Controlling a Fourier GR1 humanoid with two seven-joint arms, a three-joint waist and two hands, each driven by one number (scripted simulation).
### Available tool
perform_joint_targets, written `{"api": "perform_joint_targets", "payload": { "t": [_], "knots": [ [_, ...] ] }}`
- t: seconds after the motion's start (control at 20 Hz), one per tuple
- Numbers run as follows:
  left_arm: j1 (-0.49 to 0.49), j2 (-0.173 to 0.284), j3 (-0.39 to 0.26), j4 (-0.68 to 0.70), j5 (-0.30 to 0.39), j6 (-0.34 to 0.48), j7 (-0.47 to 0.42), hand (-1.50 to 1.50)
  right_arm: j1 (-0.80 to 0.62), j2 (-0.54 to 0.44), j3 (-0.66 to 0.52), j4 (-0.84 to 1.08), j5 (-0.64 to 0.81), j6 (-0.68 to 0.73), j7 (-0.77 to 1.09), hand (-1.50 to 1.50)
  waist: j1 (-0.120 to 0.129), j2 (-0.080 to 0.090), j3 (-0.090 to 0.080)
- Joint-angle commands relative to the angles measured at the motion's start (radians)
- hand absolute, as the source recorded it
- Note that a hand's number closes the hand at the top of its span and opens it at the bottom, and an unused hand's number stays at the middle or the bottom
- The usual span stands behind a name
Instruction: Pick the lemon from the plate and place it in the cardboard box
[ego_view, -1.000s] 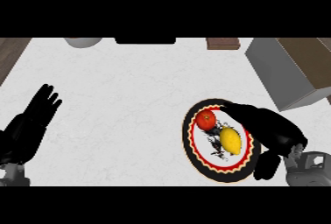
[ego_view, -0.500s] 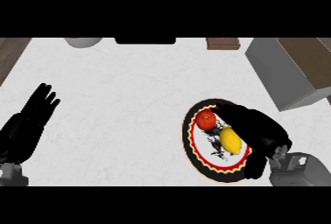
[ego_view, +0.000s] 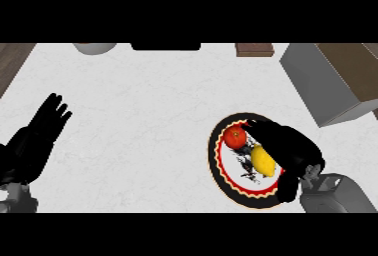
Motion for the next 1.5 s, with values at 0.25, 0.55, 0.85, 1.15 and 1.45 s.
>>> {"api": "perform_joint_targets", "payload": {
  "t": [0.25,0.55,0.85,1.15,1.45],
  "knots": [
    [-0.012,0.006,0.071,0.029,0.015,-0.064,-0.005,0.0,0.013,0.03,0.018,0.146,0.145,-0.099,-0.086,-1.5,0.001,0.0,0.0],
    [0.003,-0.016,0.067,-0.037,-0.016,-0.059,0.043,0.0,0.04,0.043,-0.005,0.087,0.167,-0.018,-0.09,-1.5,-0.001,-0.001,0.0],
    [-0.054,-0.067,0.042,0.066,-0.081,-0.034,-0.011,0.0,0.007,0.083,-0.021,0.098,0.194,0.056,-0.062,-1.5,-0.003,0.0,0.0],
    [-0.015,-0.117,0.021,-0.015,-0.106,-0.004,-0.001,0.0,-0.012,0.074,-0.04,0.26,0.252,-0.055,-0.159,-1.5,0.0,0.0,0.0],
    [0.04,-0.089,0.075,-0.024,-0.076,-0.078,-0.014,0.0,-0.03,0.103,-0.037,0.353,0.31,-0.123,-0.205,-1.5,0.002,0.001,0.0]
  ]
}}
